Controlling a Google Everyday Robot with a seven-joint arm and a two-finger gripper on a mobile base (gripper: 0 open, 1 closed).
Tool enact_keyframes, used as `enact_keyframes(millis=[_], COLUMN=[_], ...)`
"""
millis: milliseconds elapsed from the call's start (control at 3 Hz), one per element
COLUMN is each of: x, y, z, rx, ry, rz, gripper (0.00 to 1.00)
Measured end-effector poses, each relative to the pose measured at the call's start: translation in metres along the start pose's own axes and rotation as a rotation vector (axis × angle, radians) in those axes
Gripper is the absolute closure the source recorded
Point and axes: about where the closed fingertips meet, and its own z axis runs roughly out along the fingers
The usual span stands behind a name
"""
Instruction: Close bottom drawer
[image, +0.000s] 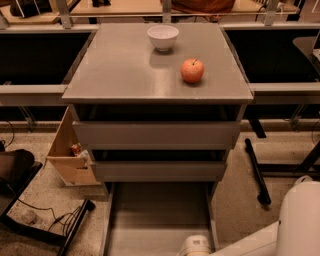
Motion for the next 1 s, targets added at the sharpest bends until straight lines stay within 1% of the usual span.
enact_keyframes(millis=[333,667,1000], x=[-0.008,-0.017,-0.032], y=[0.006,0.008,0.0], z=[0.031,0.052,0.065], rx=[0.007,0.021,0.048], ry=[-0.043,-0.066,-0.091], rz=[-0.042,-0.075,-0.097], gripper=[1.0,1.0,1.0])
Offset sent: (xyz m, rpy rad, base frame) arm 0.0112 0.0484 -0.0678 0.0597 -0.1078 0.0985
